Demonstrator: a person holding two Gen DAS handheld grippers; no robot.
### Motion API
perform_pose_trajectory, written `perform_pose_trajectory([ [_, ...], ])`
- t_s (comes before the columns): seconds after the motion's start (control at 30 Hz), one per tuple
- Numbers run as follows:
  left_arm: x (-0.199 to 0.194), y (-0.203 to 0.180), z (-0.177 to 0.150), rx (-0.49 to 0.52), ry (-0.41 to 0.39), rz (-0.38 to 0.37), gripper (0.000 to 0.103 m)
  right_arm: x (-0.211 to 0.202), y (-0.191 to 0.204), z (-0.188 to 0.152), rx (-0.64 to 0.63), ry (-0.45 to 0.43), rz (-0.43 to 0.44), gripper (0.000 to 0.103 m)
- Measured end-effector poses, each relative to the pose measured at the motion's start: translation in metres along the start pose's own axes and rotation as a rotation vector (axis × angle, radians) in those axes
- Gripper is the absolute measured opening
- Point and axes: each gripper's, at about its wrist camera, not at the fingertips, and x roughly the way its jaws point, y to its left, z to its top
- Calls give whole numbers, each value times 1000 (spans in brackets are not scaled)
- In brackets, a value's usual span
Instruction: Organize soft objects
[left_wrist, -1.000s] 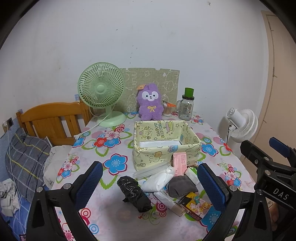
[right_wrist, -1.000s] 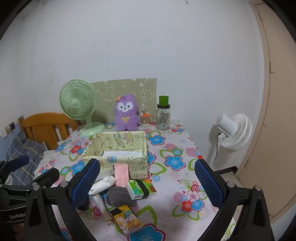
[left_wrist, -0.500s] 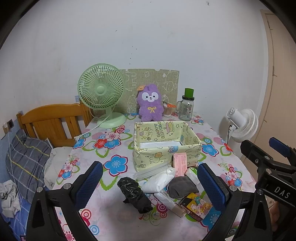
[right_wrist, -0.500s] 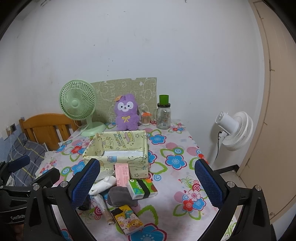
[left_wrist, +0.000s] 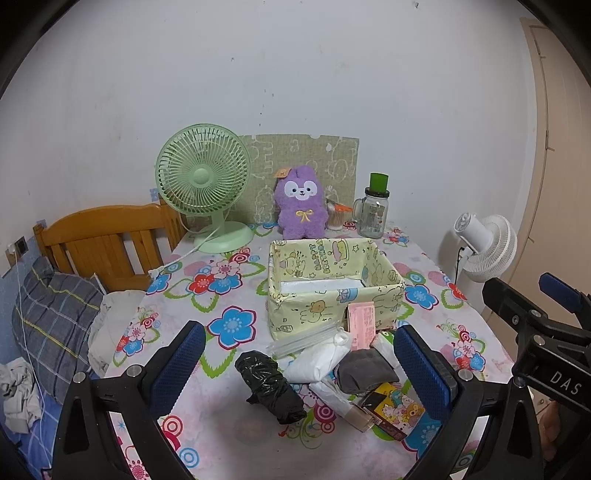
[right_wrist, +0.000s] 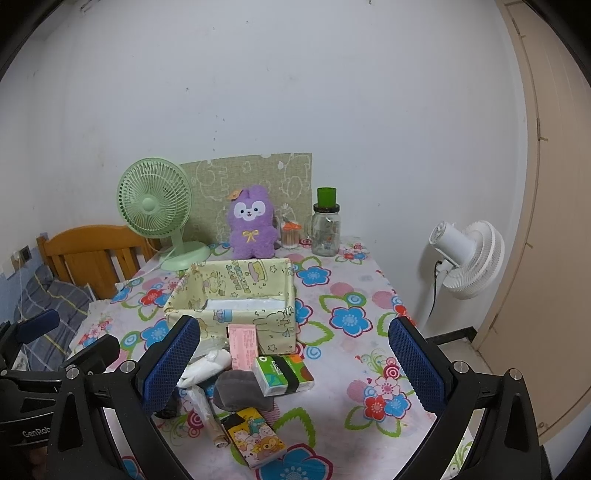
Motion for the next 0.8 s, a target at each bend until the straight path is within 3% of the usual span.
perform_pose_trajectory([
  [0.8, 55, -1, -8, 11, 136, -17, 96, 50, 15, -5, -17, 99, 28, 103],
])
